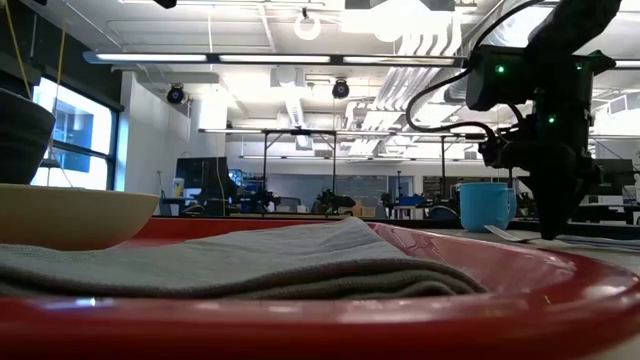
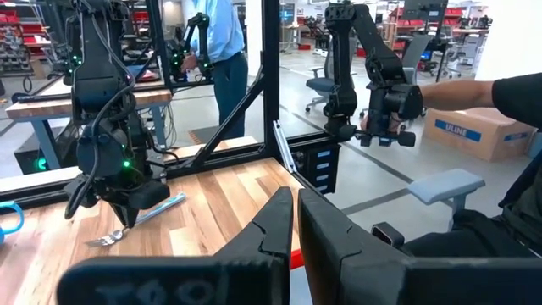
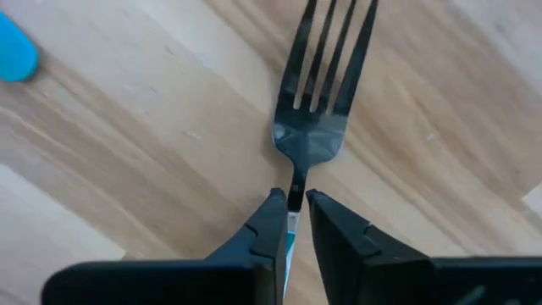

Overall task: Set up tray
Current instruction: Put the white patterned fork on top of the gray napkin

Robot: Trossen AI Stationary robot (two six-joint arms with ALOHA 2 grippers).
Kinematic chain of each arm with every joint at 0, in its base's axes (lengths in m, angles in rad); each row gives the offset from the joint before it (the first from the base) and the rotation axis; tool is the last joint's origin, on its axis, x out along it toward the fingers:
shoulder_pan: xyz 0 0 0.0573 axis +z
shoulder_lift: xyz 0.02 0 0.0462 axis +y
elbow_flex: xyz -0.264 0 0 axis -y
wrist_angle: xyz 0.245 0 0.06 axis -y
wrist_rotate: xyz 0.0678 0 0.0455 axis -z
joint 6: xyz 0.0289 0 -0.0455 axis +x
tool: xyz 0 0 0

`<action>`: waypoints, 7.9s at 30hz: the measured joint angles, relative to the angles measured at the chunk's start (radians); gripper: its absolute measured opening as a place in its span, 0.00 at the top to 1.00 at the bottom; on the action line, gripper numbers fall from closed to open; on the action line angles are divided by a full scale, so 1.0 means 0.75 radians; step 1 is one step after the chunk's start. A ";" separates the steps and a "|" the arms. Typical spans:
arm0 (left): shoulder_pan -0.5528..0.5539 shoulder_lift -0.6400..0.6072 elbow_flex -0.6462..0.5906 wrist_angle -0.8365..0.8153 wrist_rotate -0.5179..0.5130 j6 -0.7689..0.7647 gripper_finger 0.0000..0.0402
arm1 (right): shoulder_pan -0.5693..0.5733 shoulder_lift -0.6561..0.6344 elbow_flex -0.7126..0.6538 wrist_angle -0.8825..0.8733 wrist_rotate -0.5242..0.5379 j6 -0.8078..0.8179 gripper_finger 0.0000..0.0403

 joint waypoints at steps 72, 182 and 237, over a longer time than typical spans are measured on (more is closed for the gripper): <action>0.000 0.001 0.001 -0.050 -0.120 0.090 0.86 | 0.001 0.001 0.001 0.013 -0.044 0.129 0.75; 0.000 -0.288 0.002 0.021 -0.073 0.210 0.86 | 0.595 0.772 0.886 1.051 0.517 0.780 1.00; 0.000 -0.288 0.002 -0.010 -0.053 0.165 0.86 | 0.689 1.055 0.877 1.266 0.508 0.927 0.83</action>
